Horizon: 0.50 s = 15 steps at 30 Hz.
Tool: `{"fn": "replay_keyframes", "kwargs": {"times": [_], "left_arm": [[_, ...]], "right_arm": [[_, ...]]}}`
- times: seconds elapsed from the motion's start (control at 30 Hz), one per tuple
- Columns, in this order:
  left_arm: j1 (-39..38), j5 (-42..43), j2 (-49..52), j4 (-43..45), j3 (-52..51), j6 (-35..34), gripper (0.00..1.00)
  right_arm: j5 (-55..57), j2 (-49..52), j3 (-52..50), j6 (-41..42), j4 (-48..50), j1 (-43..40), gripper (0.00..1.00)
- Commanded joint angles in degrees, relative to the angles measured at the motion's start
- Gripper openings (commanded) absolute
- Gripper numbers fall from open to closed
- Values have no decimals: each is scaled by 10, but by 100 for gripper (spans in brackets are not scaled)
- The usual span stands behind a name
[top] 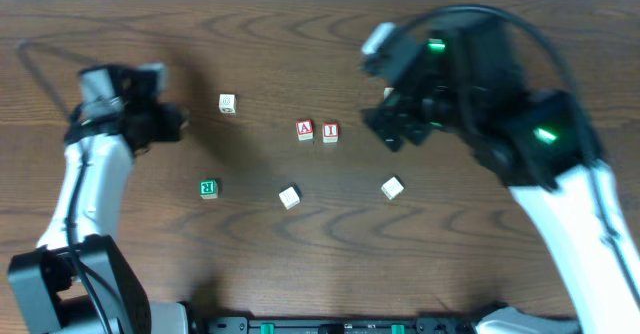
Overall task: Spell out Ai2
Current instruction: 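Carry the '2' block right toward the 'A' and 'I' blocks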
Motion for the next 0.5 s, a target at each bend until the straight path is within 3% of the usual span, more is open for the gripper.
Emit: {"fn": "replay_keyframes", "kwargs": {"times": [0.0,0.27,0.47], "left_arm": [[-77,2,-7,21,14,-44,6],[-257,-44,26,97,16,-99,6],[-381,-97,96,103,68,-160,5]], "right_arm": [[6,-57,15,31,-14,-26,99],[63,-167,15,50,-100,-39,99],[81,-227,15,68,-148,-39,99]]}}
